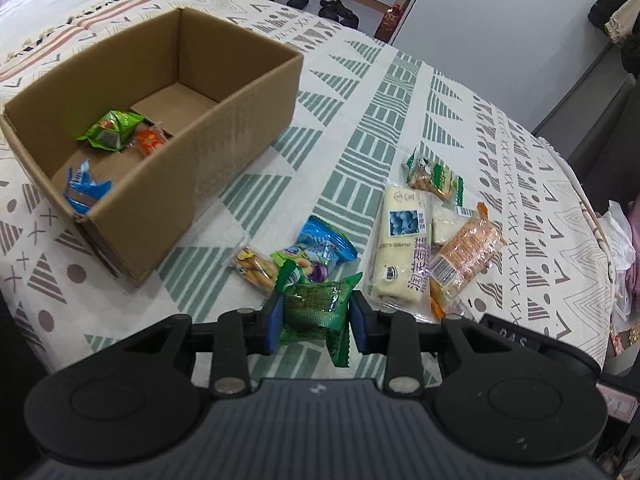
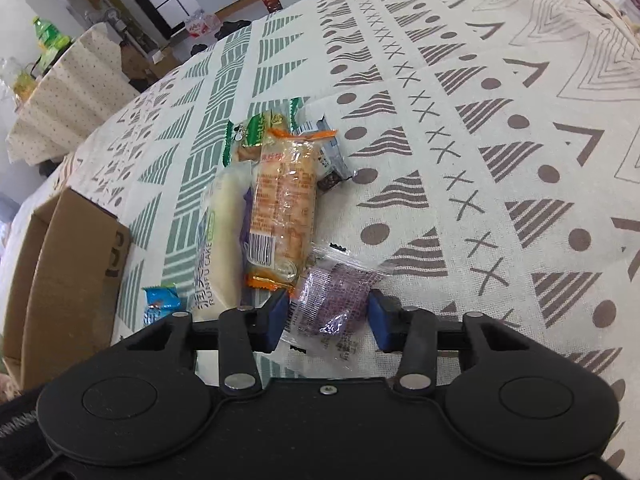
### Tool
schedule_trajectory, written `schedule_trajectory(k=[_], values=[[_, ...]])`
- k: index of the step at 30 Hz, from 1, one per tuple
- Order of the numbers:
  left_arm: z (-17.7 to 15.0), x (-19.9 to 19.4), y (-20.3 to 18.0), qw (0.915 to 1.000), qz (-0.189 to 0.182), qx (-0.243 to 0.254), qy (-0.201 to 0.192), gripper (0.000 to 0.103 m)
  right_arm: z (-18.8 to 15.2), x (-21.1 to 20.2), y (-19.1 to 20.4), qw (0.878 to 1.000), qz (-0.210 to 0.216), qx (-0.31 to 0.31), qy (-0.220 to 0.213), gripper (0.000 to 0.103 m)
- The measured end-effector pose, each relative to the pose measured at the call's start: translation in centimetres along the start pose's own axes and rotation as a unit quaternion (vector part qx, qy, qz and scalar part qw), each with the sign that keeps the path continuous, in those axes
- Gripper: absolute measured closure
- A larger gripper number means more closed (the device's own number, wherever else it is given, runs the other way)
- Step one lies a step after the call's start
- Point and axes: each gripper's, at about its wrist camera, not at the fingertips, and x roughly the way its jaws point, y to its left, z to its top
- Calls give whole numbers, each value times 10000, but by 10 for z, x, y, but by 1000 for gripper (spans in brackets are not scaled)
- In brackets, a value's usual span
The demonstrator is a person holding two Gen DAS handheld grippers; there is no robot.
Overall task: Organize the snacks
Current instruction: 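Grasp green packet with left gripper while right gripper grasps purple wrapped candy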
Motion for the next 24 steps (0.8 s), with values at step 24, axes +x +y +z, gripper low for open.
schedule_trajectory(k=[24], values=[[30,-66,25,9967,6,-58,-805,69,-9,-60,33,9948,688,-250,-707,71]])
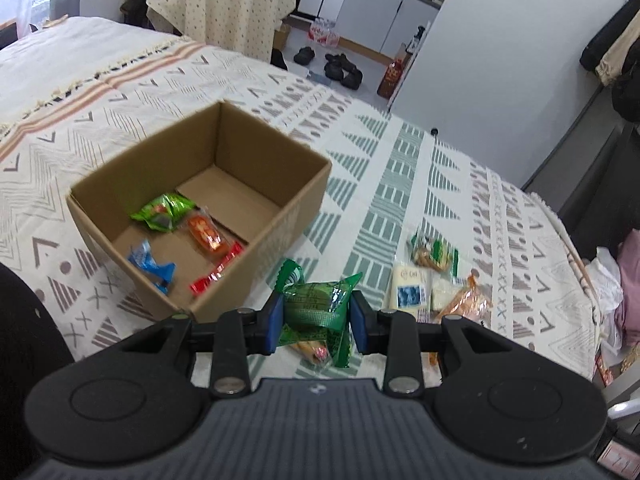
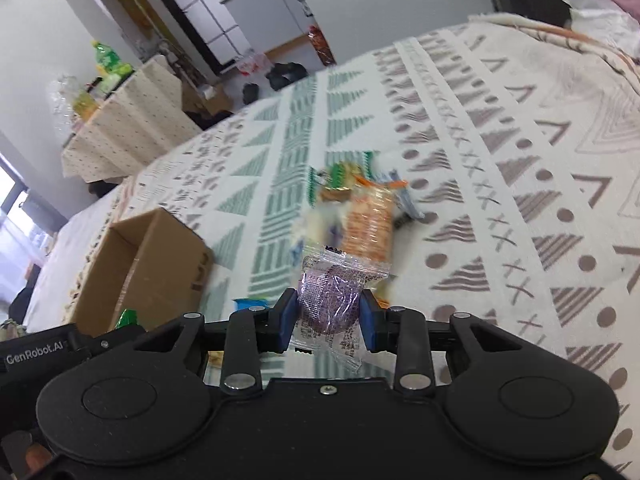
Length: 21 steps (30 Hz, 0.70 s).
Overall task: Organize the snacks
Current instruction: 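Grasp green packet with left gripper while right gripper grasps purple wrapped candy, then carry both snacks over the cardboard box and open both grippers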
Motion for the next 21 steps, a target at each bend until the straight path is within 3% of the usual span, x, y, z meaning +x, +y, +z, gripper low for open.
schedule_trajectory(k=[9,21], values=[[21,-21,19,9994,100,-110,-327,69,2,-8,37,9983,404,-328,-256,71],[38,-25,53,9978,287,-406,-447,69,5,-8,76,9946,799,-471,-469,71]])
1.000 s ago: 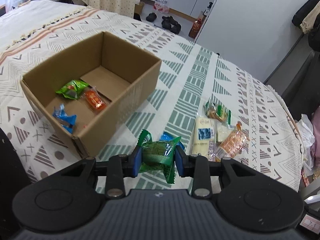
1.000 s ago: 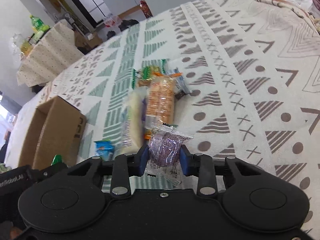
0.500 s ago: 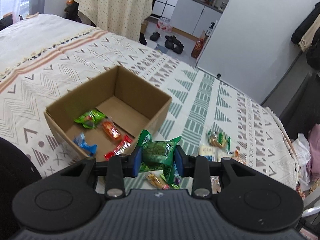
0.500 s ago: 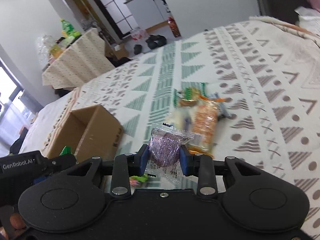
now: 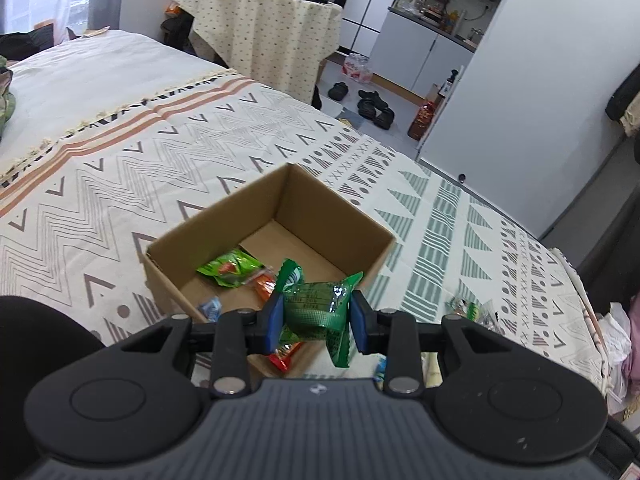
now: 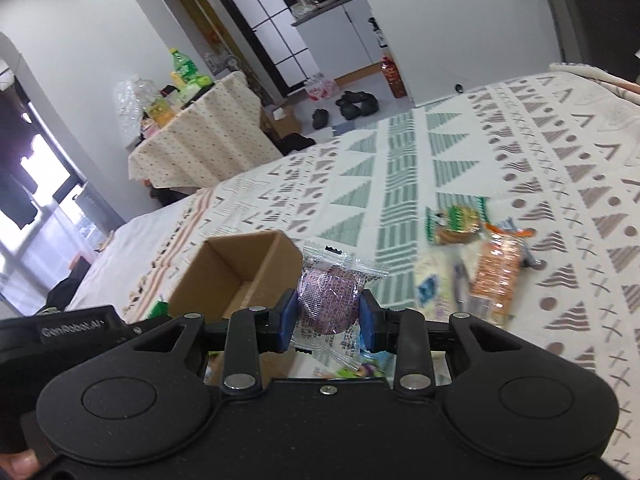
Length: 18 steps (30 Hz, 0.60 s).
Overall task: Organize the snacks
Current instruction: 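Carry both snacks over the cardboard box and open both grippers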
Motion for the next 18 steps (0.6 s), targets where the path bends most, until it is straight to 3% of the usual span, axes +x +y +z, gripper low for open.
schedule_trajectory(k=[18], values=[[30,30,44,9992,64,-381,116,67,2,49,49,9979,619,-76,177,71]])
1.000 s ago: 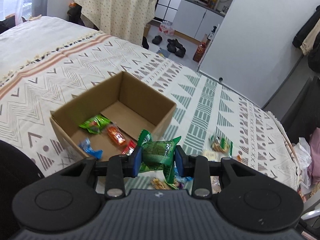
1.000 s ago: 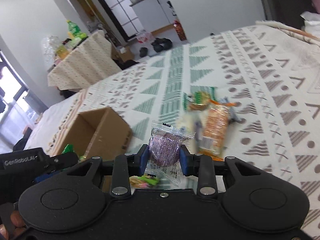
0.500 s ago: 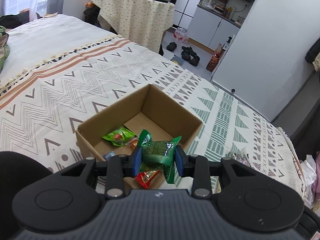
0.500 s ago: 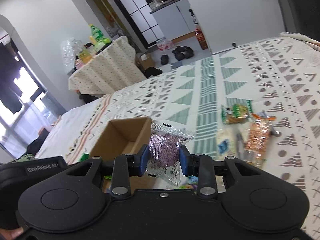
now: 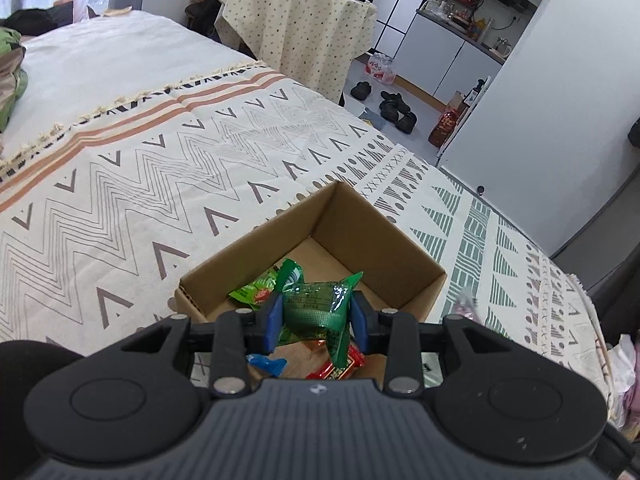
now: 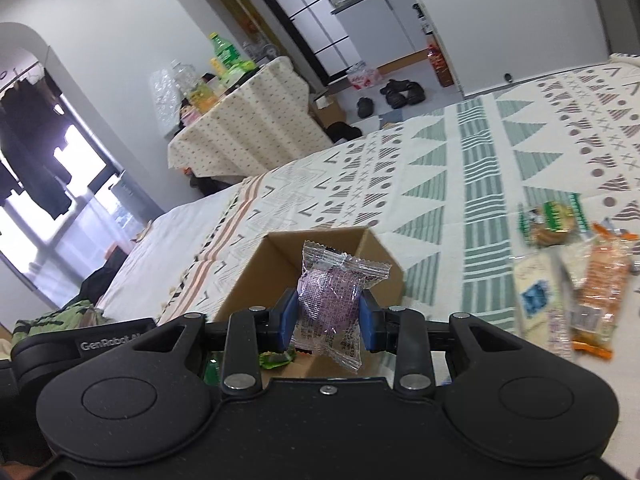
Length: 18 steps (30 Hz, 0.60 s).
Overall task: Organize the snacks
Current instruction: 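Carry both snacks over the cardboard box and open both grippers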
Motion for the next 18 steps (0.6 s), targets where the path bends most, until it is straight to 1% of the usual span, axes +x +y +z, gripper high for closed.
schedule_trajectory(k=[1,3,5,7,10,11,13,14,18], values=[[2,1,1,10000,17,-18,-10,66,0,3,3,10000,31,-17,26,71],[5,2,2,9998,181,5,-30,63,-1,11,8,9999,98,-42,81,71],[8,3,6,9998,206,-37,-32,60,-1,17,12,9997,175,-49,141,71],[10,3,9,9997,234,-75,-28,51,-1,23,16,9993,297,-44,230,71],[10,2,11,9991,403,-58,-79,41,-5,27,21,9984,435,-114,340,70],[10,2,12,9990,423,-61,-89,39,-6,28,22,9979,511,-112,393,66],[9,0,14,9989,460,-75,-83,32,-8,28,18,9969,632,39,462,64],[9,0,14,9988,471,-69,-92,30,-8,27,16,9967,655,76,478,61],[7,-4,11,9984,541,8,-165,20,-7,17,12,9977,531,89,404,53]])
